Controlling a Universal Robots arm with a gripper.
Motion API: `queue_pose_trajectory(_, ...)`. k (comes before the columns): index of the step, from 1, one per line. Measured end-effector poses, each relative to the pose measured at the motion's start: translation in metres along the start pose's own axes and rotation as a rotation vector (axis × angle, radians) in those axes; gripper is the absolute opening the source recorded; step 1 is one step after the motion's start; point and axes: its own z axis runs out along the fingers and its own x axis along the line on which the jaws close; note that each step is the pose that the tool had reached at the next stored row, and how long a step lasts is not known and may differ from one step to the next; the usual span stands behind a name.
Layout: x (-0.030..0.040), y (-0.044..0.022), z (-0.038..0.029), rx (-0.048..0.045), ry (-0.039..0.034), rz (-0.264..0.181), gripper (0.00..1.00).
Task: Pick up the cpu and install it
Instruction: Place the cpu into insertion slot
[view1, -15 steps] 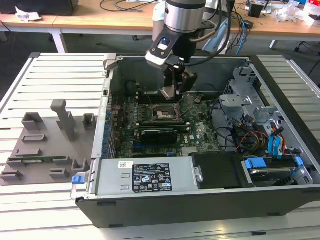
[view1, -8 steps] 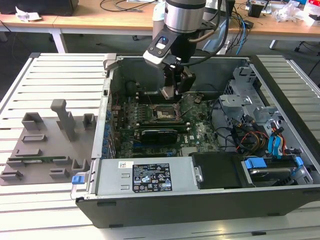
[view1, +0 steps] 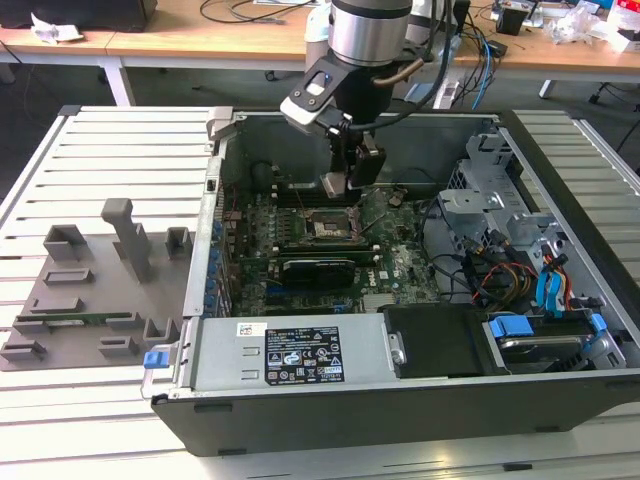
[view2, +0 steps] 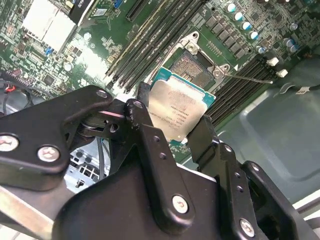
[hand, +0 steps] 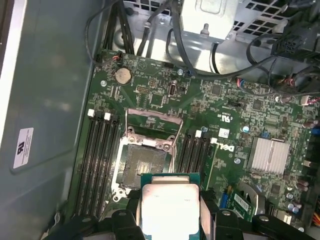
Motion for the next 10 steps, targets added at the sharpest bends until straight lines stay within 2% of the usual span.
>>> queue_pose_trajectory(8, 0.0, 0.0, 0.0001, 0.0015, 0.0015, 0.073, 0.55)
queue_pose_trajectory(10, 0.0, 0.0, 0.0001, 0.0021, 0.0022, 0.104, 0.55)
